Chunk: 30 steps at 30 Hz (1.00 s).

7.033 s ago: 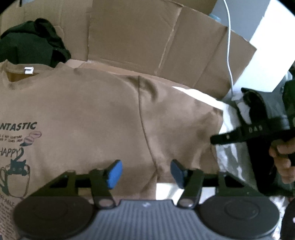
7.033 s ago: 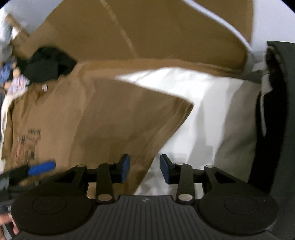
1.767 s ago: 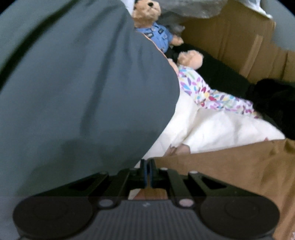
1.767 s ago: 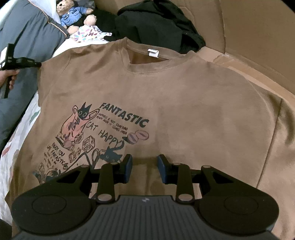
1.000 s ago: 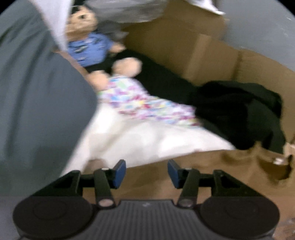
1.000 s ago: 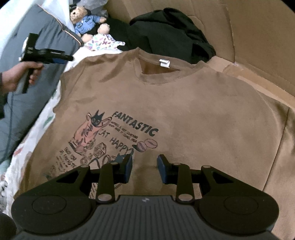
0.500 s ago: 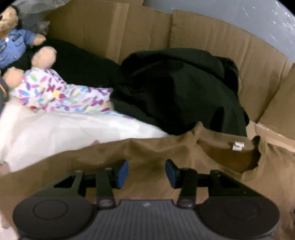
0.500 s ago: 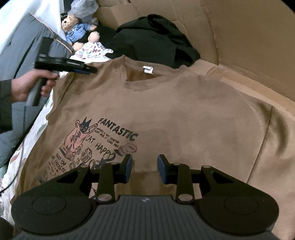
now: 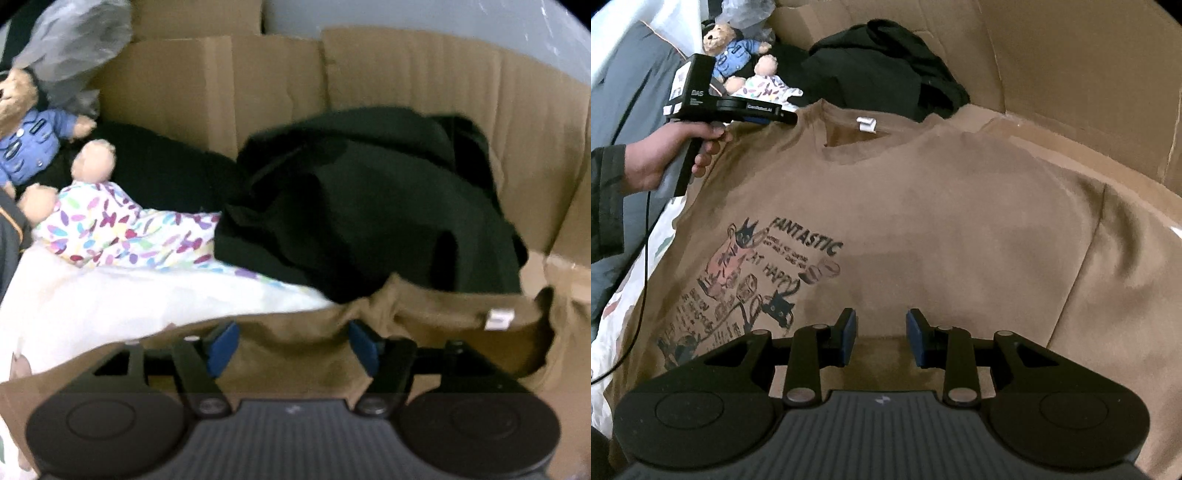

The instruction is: Fold clothes

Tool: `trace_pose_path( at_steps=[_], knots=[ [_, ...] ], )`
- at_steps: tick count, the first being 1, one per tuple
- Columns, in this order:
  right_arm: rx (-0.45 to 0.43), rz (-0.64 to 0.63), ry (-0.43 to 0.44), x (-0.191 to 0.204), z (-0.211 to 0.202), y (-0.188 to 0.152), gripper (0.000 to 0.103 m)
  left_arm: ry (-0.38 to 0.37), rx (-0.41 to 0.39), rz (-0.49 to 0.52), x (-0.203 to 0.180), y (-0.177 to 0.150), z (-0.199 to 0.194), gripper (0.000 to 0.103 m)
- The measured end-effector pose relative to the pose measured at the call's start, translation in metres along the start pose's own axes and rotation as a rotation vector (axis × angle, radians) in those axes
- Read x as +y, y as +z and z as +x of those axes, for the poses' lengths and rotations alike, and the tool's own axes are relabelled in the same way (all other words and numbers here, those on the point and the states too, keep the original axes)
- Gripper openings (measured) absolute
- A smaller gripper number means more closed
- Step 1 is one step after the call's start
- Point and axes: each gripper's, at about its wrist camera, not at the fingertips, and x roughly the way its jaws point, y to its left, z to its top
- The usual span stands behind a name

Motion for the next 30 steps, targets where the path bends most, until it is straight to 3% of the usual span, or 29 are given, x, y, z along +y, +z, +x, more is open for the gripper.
trace_pose_path(
  at_steps=[4, 6, 8, 11, 17, 25, 30],
  knots=[
    [-0.015, -0.01, 0.003, 0.006, -0.004, 0.003, 0.037, 0.034, 0.008, -0.018, 0.022, -0.004, -0.012, 0.069],
    [-0.017, -0.008, 0.007, 0.007, -0.004, 0.003, 0.038, 0.0, 0.008, -0.047, 0.032, -0.008, -0.014, 0.067],
    [-0.018, -0.003, 0.019, 0.009, -0.005, 0.002, 0.038, -0.035, 0.008, -0.077, 0.042, -0.012, -0.016, 0.057],
    [-0.014, -0.017, 0.013, 0.011, -0.006, 0.002, 0.039, -0.026, 0.044, -0.055, 0.05, -0.022, -0.006, 0.053],
    [0.014, -0.005, -0.022, 0.008, -0.002, -0.004, 0.04, -0.035, -0.004, -0.13, 0.067, -0.018, 0.002, 0.053],
    [0.026, 0.036, -0.084, 0.018, -0.017, -0.023, 0.04, -0.065, -0.053, -0.072, 0.081, 0.016, -0.02, 0.055],
    [0.041, 0.013, -0.129, 0.032, -0.027, -0.031, 0.04, -0.075, -0.072, -0.096, 0.105, 0.014, -0.047, 0.055]
  ],
)
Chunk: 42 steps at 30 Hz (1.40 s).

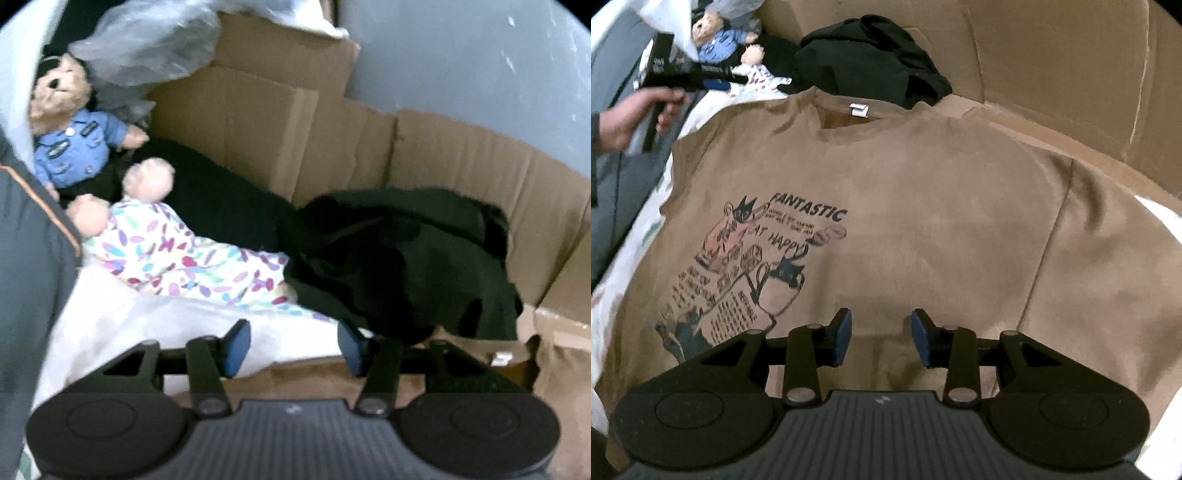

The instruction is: Fold clothes

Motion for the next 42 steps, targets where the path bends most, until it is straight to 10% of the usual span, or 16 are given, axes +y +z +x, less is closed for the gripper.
trace_pose_path(
  at_steps=[25, 42],
  knots=[
    [0.037, 0.089, -0.05, 0.042, -0.023, -0.004, 0.04, 0.033, 0.258, -0.184, 0.149, -0.122, -0.048, 0.033],
    [0.165, 0.041, -0.109, 0.029, -0.003, -0.04, 0.04, 0.122, 0.325, -0.173, 0.164, -0.161, -0.056, 0.048]
  ],
)
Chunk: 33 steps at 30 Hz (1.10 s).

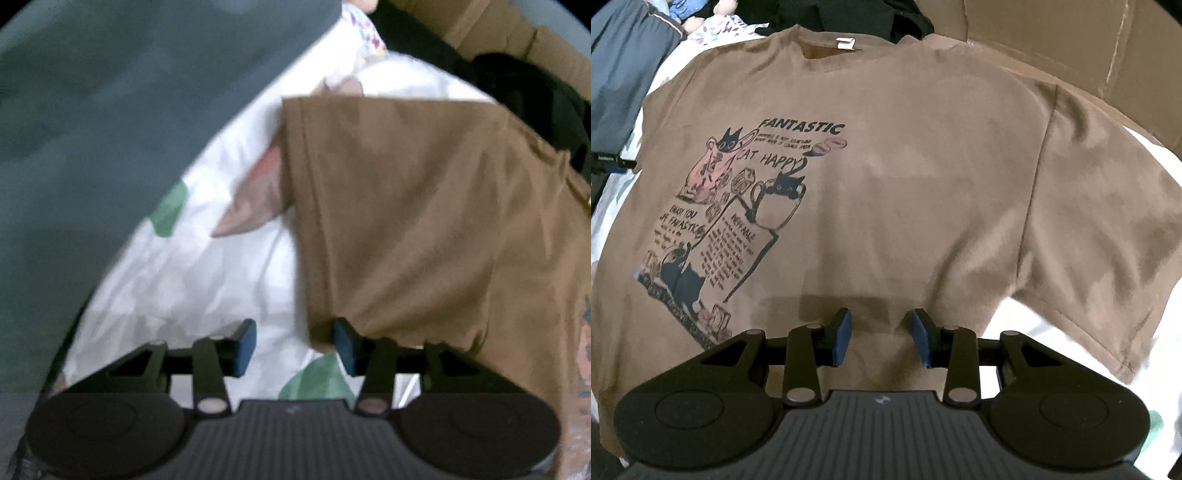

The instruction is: Fold clothes

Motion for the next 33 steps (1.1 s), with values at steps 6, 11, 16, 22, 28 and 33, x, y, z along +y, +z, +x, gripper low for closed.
trace_pose_path(
  at_steps=[6, 11, 16, 22, 28, 33],
  knots=[
    [-0.005, -0.027, -0.032, -0.001, -0.032, 0.011, 0.04, -0.002, -0.04, -0.021, 0.014, 0.007, -0.052, 0.048],
    [-0.005, 0.005, -0.03, 0.002, -0.066, 0.018, 0.042, -0.037, -0.072, -0.035, 0.025, 0.009, -0.101, 0.048],
    [-0.036, 0.041, -0.06, 0.007, -0.098, 0.009, 0.042, -0.078, -0.088, -0.046, 0.035, 0.0, -0.143, 0.048],
    [-0.07, 0.086, -0.094, 0.014, -0.128, -0.02, 0.043, -0.112, -0.075, -0.04, 0.047, -0.036, -0.177, 0.048],
    [-0.119, 0.102, -0.085, 0.027, -0.148, -0.056, 0.043, -0.156, -0.026, -0.041, 0.052, -0.09, -0.191, 0.048],
    [-0.131, 0.139, -0.047, 0.037, -0.155, -0.085, 0.043, -0.198, 0.014, -0.062, 0.046, -0.141, -0.192, 0.048]
  ],
)
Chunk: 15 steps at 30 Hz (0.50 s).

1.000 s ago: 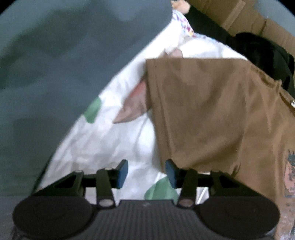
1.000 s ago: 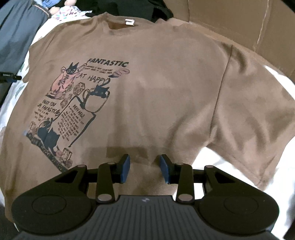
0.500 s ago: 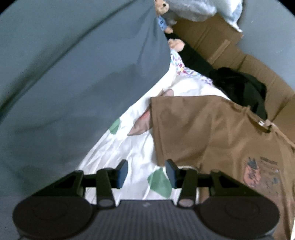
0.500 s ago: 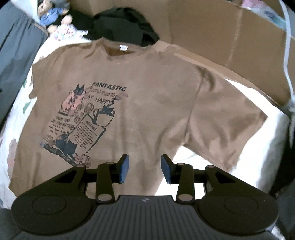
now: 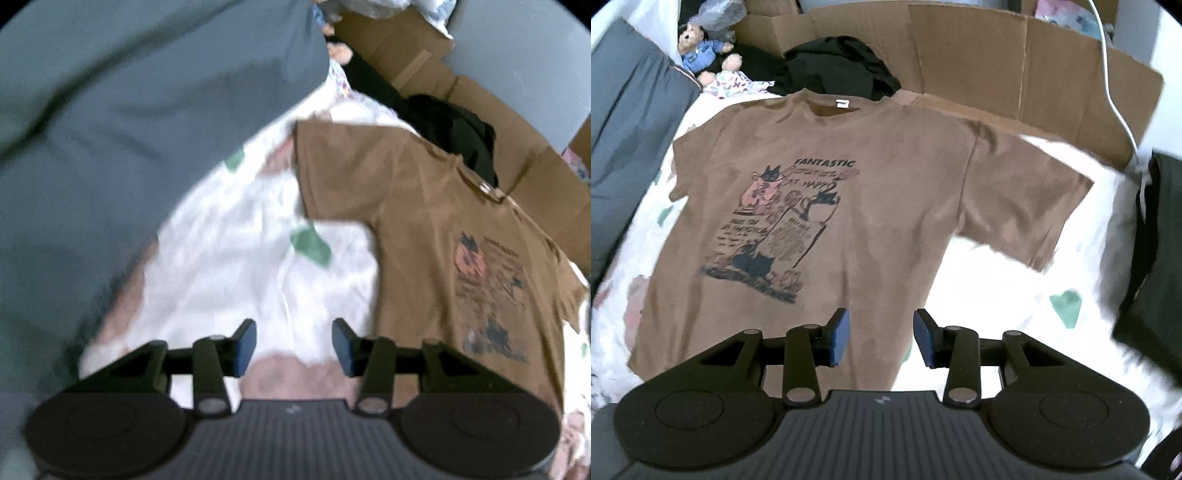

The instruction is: Fold clothes

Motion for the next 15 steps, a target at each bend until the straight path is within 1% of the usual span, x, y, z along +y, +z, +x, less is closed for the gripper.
trace_pose_path(
  at_steps=[2, 4, 6, 7, 11, 12, 15],
  knots=[
    [0.001, 0.023, 0.007, 0.002, 0.0, -0.015, 0.043, -0.002, 0.023, 0.005, -0.004, -0.022, 0.006, 0.048],
    [0.018, 0.045, 0.006, 0.002, 0.003, -0.027, 0.043, -0.013, 0.061, -0.006, -0.007, -0.049, 0.016, 0.048],
    [0.03, 0.062, 0.006, 0.004, 0.005, -0.041, 0.043, -0.028, 0.083, -0.018, -0.008, -0.068, 0.022, 0.048],
    [0.035, 0.065, 0.008, 0.004, 0.006, -0.047, 0.043, -0.038, 0.098, -0.033, -0.007, -0.083, 0.028, 0.048],
    [0.055, 0.068, 0.003, 0.004, 0.008, -0.072, 0.043, -0.04, 0.13, -0.055, -0.004, -0.109, 0.038, 0.043],
    [0.06, 0.07, 0.0, 0.003, 0.008, -0.078, 0.043, -0.055, 0.148, -0.073, -0.003, -0.119, 0.042, 0.043],
    [0.076, 0.071, -0.009, -0.003, 0.01, -0.096, 0.043, -0.077, 0.171, -0.081, -0.006, -0.129, 0.048, 0.042]
  ],
)
